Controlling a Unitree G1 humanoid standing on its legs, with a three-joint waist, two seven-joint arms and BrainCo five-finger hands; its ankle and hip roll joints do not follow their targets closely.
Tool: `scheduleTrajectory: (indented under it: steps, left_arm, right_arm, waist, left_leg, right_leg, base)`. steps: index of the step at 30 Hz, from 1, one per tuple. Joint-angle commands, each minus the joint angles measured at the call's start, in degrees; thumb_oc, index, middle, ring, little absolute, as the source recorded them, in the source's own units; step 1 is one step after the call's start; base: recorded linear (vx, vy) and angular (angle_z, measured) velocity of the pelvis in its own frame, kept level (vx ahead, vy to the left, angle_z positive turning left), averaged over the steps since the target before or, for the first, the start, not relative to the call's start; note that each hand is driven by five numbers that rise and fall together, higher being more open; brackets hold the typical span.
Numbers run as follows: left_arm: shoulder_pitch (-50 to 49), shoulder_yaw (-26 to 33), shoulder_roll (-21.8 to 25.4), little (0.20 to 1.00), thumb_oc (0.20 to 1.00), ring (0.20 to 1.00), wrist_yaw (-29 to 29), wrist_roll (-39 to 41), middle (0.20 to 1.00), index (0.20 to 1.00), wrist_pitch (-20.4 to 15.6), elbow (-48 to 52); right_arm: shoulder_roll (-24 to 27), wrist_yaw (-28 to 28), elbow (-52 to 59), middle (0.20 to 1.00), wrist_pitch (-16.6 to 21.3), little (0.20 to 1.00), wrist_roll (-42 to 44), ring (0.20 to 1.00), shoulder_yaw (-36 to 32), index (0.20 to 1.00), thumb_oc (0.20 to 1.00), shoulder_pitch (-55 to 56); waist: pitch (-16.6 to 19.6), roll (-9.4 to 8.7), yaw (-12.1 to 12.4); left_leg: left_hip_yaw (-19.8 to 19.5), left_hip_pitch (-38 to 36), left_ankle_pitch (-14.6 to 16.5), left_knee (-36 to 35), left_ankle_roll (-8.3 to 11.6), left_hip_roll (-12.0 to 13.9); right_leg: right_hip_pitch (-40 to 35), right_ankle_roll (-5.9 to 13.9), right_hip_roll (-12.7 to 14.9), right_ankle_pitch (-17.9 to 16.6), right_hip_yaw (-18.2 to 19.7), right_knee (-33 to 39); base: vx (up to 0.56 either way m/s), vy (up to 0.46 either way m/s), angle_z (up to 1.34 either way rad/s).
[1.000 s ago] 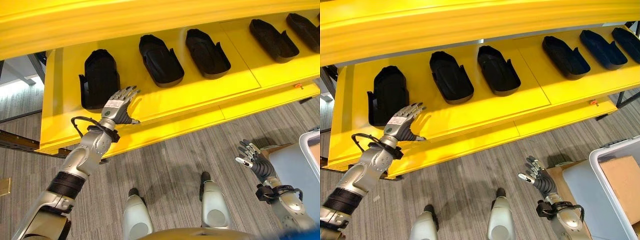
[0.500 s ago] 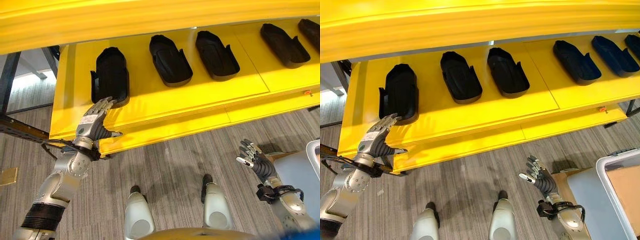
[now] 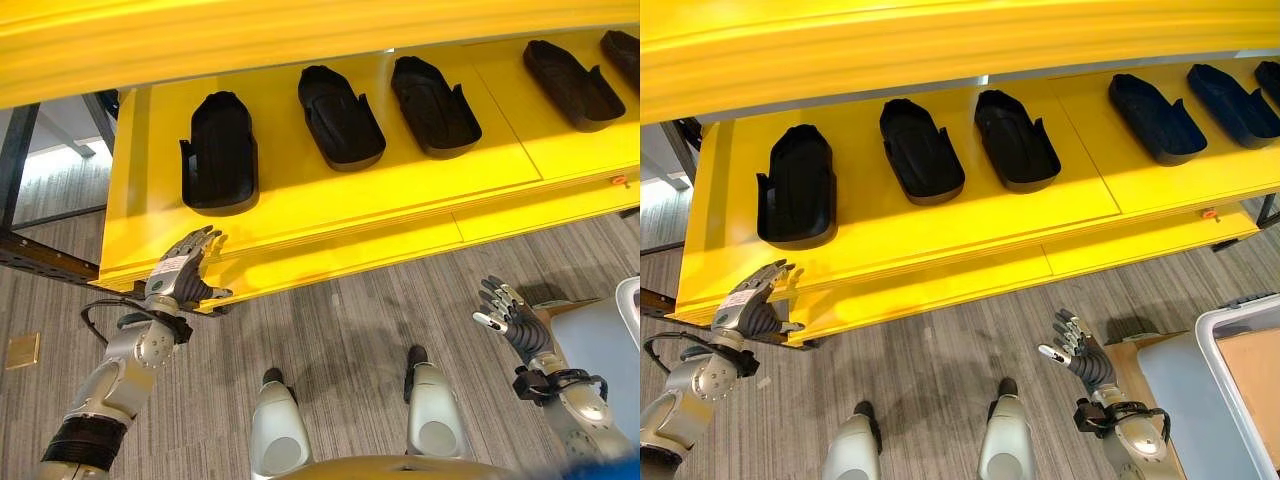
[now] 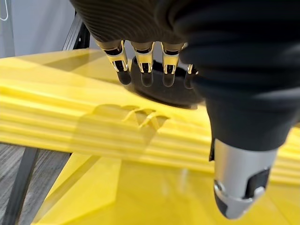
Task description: Move parts from the plastic box to the shelf.
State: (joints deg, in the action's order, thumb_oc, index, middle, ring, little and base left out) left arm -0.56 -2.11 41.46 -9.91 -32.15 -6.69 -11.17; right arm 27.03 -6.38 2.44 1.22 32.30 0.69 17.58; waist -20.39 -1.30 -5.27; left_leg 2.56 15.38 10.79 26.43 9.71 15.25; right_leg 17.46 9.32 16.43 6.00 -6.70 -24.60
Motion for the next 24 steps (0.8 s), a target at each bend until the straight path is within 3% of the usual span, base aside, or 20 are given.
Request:
scheduleTrajectory:
  steps: [1, 15, 24]
  left_arm:
    - [3.64, -1.73, 3.68, 1.000, 1.000, 1.000, -1.48, -1.96, 1.000, 1.000, -0.23, -2.88]
    - [15.63, -10.84, 3.55, 1.000, 1.000, 1.000, -2.01, -4.07, 1.000, 1.000, 3.22, -22.01]
    - [18.25, -12.39, 4.31, 1.000, 1.000, 1.000, -1.69, -4.12, 1.000, 1.000, 3.71, -24.36]
  right_arm:
    - [0.08, -0.10, 3.06, 1.000, 3.12, 1.000, -1.15, 1.000, -0.77, 1.000, 1.000, -0.68]
    - [1.21, -0.33, 4.23, 1.000, 3.79, 1.000, -0.71, 1.000, 0.44, 1.000, 1.000, -0.31]
    - [1.52, -0.65, 4.56, 1.000, 3.67, 1.000, -1.12, 1.000, 0.83, 1.000, 1.000, 0.06]
  waist:
    - [2.24, -1.65, -0.45]
    - [2.12, -2.28, -1.65]
    - [2.15, -2.33, -1.82]
  left_leg:
    - [-1.35, 3.78, -3.20, 0.37, -3.50, -0.79]
    - [-0.99, 4.82, -2.98, 1.54, -3.48, -0.61]
    - [-0.99, 5.42, -2.84, 2.07, -3.55, -0.58]
  right_leg:
    - [-5.11, -1.00, 1.79, 4.97, -0.83, -2.74]
    - [-3.70, -0.84, 1.81, 5.03, 0.06, -3.65]
    - [-3.11, -0.80, 1.71, 5.12, 0.52, -3.91]
  base:
    - [0.00, 0.000, 0.00]
    - [0.00, 0.000, 0.00]
    - [0.00, 0.000, 0.00]
